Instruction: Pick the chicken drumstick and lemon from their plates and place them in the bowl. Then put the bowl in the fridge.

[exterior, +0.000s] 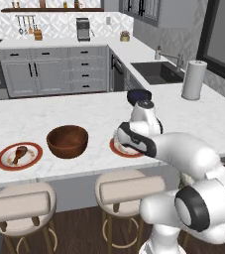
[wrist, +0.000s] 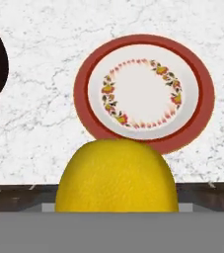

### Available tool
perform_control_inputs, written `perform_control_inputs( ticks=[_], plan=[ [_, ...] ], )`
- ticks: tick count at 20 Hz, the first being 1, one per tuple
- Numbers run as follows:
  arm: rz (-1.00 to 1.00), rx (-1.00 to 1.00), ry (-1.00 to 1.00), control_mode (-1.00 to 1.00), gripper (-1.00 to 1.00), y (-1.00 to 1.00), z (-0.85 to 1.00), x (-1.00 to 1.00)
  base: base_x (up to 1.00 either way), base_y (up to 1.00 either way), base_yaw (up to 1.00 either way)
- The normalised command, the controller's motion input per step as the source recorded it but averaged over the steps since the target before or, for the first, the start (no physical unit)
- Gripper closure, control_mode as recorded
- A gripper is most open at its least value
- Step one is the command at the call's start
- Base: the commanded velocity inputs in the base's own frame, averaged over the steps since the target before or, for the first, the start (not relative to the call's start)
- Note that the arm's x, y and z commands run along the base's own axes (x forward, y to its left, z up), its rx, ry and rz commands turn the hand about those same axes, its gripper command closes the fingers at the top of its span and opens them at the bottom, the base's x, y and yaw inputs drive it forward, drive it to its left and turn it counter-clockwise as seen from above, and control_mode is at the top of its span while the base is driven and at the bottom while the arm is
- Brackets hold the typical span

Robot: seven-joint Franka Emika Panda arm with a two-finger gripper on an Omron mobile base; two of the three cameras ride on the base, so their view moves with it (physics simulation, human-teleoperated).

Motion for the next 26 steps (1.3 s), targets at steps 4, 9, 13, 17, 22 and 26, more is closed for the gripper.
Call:
perform_control_inputs(
  ticks=[4, 9, 13, 17, 22, 26],
  plan=[
    [0.0, 0.0, 0.0, -1.0, 1.0, 0.99, 1.0, -0.72, 0.0, 0.0, 0.0],
    [0.0, 0.01, 0.0, -1.0, 1.0, 0.72, 0.85, -0.19, 0.0, 0.0, 0.0],
    [0.0, 0.0, 0.0, -1.0, 1.0, 0.85, 0.53, 0.07, 0.0, 0.0, 0.0],
    [0.0, 0.0, 0.06, -1.0, 1.0, 0.94, 0.24, 0.27, 0.0, 0.0, 0.0],
    [0.0, 0.0, 0.09, -1.0, 1.0, 0.86, 0.01, 0.7, 0.0, 0.0, 0.0],
    [0.01, 0.0, 0.14, -1.0, 1.0, 0.26, -0.22, 0.91, 0.0, 0.0, 0.0]
  ],
)
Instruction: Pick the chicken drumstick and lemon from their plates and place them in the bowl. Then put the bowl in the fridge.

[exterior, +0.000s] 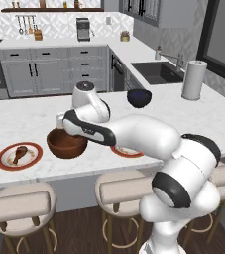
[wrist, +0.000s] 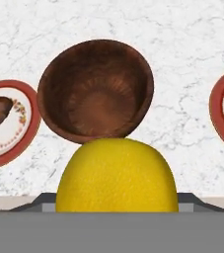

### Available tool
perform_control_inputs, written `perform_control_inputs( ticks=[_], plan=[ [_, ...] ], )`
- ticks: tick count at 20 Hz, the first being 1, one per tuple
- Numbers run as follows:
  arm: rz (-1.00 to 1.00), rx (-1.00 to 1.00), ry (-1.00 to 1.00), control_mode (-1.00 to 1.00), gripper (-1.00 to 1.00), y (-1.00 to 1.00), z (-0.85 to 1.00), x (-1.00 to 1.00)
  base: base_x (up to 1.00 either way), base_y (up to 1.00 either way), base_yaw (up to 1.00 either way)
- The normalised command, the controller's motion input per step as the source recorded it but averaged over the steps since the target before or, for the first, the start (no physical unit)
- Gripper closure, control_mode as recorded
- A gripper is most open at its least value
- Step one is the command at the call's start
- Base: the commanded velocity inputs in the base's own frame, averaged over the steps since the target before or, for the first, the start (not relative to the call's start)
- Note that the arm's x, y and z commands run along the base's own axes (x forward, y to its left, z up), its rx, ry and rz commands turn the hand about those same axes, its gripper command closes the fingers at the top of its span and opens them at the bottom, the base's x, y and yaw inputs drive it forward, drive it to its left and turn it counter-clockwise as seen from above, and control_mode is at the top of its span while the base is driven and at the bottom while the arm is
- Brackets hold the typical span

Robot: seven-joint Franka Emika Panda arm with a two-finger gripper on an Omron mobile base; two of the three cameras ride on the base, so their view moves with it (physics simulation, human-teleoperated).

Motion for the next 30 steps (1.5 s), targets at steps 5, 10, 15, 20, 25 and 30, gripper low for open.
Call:
perform_control_inputs(
  ticks=[5, 10, 15, 20, 25, 30],
  plan=[
    [0.0, 0.0, 0.06, -1.0, 1.0, 0.34, -0.41, 0.77, 0.0, 0.0, 0.0],
    [0.0, 0.0, 0.0, -1.0, 1.0, 0.35, -0.41, 0.48, 0.0, 0.0, 0.0],
    [0.0, 0.0, 0.05, -1.0, 1.0, 0.01, -0.44, 0.2, 0.0, 0.0, 0.0],
    [0.0, 0.0, 0.02, -1.0, 1.0, 0.0, -0.42, 0.2, 0.0, 0.0, 0.0],
    [0.0, 0.0, 0.0, -1.0, 1.0, -0.06, -0.3, 0.15, 0.0, 0.0, 0.0],
    [0.0, 0.0, 0.0, -1.0, 1.0, -0.12, -0.29, 0.03, 0.0, 0.0, 0.0]
  ],
)
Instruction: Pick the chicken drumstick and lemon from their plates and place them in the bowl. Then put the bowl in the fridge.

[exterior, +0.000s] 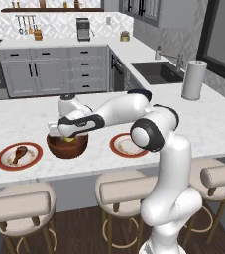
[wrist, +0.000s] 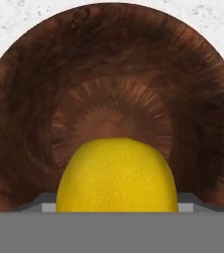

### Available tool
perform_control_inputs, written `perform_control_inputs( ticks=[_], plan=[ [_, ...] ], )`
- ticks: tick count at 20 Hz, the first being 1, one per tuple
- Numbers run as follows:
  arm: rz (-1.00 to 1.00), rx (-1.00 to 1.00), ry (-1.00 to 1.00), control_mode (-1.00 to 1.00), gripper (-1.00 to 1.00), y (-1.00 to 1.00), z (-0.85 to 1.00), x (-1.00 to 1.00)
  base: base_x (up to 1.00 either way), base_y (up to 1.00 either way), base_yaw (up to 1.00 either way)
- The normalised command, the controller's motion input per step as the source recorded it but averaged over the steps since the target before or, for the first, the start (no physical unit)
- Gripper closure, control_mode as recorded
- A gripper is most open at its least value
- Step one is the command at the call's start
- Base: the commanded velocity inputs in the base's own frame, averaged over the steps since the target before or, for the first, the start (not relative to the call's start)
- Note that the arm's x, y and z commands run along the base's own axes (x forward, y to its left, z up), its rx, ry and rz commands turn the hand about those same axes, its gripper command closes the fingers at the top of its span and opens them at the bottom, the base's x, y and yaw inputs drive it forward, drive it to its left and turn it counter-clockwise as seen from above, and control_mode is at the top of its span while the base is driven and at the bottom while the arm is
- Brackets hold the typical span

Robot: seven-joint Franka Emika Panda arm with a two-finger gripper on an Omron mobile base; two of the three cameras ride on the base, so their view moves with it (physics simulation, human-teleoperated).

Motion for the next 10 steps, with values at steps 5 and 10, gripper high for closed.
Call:
perform_control_inputs(
  ticks=[5, 10],
  plan=[
    [0.0, 0.0, 0.0, -1.0, -1.0, -0.2, -0.29, 0.01, 0.0, 0.0, 0.0],
    [0.0, 0.0, 0.0, -1.0, -1.0, -0.13, -0.08, 0.0, 0.0, 0.0, 0.0]
  ],
)
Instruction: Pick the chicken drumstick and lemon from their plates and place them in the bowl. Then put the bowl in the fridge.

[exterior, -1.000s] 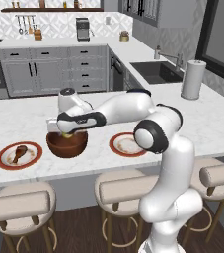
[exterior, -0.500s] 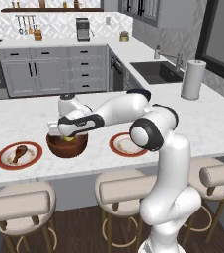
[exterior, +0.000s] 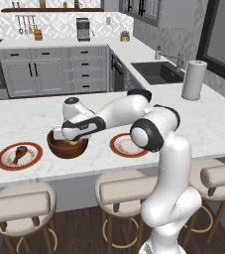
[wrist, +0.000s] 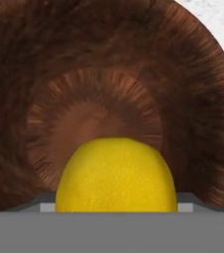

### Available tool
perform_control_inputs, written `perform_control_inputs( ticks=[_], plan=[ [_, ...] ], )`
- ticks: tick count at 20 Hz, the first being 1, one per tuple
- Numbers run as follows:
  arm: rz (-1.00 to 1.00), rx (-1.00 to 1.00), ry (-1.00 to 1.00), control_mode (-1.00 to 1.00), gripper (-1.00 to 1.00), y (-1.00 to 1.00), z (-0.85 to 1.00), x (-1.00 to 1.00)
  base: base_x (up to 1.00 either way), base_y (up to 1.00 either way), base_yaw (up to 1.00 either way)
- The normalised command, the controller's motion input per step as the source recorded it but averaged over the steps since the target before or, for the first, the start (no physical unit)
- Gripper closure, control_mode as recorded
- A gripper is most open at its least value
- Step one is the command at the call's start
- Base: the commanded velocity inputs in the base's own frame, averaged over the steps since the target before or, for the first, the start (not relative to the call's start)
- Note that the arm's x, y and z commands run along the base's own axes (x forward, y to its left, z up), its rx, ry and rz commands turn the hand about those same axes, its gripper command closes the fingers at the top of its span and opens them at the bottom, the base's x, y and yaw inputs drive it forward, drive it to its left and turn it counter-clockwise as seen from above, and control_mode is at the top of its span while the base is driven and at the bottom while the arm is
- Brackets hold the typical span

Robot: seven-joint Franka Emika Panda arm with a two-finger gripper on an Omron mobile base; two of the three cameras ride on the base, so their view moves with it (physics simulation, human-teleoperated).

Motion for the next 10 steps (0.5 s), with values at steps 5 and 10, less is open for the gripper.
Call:
perform_control_inputs(
  ticks=[5, 10],
  plan=[
    [0.0, 0.0, -0.04, -1.0, -1.0, 0.0, 0.0, 0.0, 0.0, 0.0, 0.0],
    [0.0, 0.0, -0.02, -1.0, -1.0, 0.0, 0.0, 0.01, 0.0, 0.0, 0.0]
  ],
)
